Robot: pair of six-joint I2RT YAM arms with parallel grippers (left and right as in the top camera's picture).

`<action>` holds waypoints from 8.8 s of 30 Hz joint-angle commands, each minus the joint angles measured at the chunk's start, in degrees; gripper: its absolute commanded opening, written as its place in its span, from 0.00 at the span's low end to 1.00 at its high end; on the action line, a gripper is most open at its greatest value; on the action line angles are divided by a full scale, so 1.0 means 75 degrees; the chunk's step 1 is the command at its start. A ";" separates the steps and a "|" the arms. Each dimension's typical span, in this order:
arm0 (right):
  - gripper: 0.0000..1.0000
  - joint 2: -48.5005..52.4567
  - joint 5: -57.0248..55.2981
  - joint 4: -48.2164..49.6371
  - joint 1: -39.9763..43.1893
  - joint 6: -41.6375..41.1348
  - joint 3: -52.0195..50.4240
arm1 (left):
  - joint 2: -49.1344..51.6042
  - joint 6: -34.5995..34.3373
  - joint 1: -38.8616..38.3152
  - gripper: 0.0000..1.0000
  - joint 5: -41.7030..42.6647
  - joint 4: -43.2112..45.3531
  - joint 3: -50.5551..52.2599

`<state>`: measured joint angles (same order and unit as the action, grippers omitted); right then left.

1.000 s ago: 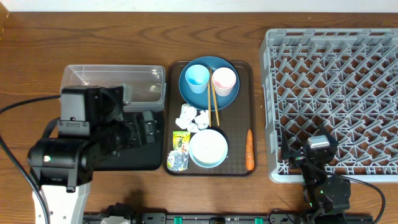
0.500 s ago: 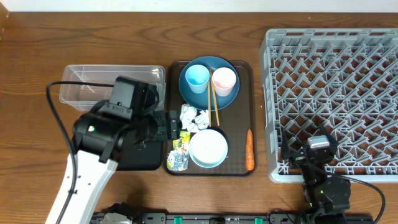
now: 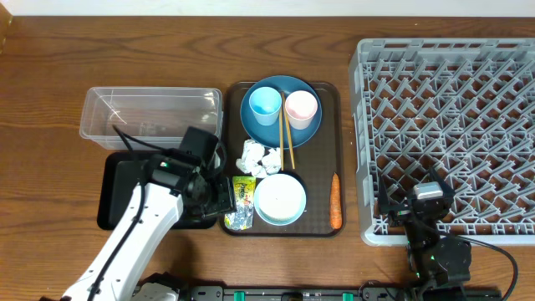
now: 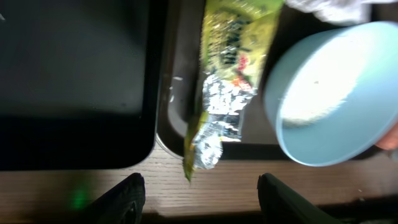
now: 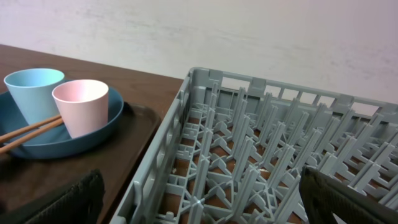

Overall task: Sort waste into correct bins and load items into the dishwasher rack
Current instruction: 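Move the left gripper over the green snack wrapper on the tray, then lower the left gripper and grasp the green snack wrapper, then carry the wrapper left and drop it into the clear bin, then reach the left gripper to the crumpled tissue and grasp it, then carry the tissue into the clear bin and release it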

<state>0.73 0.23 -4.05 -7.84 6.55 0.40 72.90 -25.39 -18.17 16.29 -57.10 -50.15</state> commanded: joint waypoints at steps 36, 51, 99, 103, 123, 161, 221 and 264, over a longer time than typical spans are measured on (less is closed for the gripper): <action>0.99 0.0003 0.0003 -0.0029 -0.0050 0.0050 -0.0012 | 0.0067 -0.1291 -0.1810 0.47 -0.1612 0.1577 0.1227; 0.99 0.0003 0.0003 -0.0029 -0.0050 0.0047 -0.0012 | 0.0067 -0.1317 -0.1810 0.22 -0.1614 0.1507 0.1309; 0.99 0.0003 0.0003 -0.0029 -0.0050 0.0050 -0.0012 | 0.1460 -0.0618 0.2798 0.06 -0.1722 0.1746 -0.2401; 0.99 0.0003 0.0003 -0.0029 -0.0050 0.0050 -0.0012 | 0.1955 -0.0621 0.3086 0.06 -0.1722 0.2203 -0.2401; 0.99 0.0003 0.0003 -0.0029 -0.0050 0.0050 -0.0012 | 0.0475 -0.0274 0.3217 0.71 -0.1227 0.2043 -0.2661; 0.99 0.0003 0.0003 -0.0029 -0.0050 0.0050 -0.0012 | 0.3958 0.1128 -0.0973 0.55 -0.2028 0.1955 -0.2617; 0.99 0.0003 0.0003 -0.0029 -0.0050 0.0050 -0.0012 | 0.2608 0.1005 -0.0968 0.06 -0.1807 0.3296 -0.1460; 0.99 0.0003 0.0003 -0.0029 -0.0050 0.0050 -0.0012 | 0.1833 0.0950 0.1518 0.71 -0.3229 0.4427 -0.1460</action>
<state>0.73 0.23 -4.05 -7.84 6.55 0.40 88.29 -18.15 -7.11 -8.91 -23.44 -59.79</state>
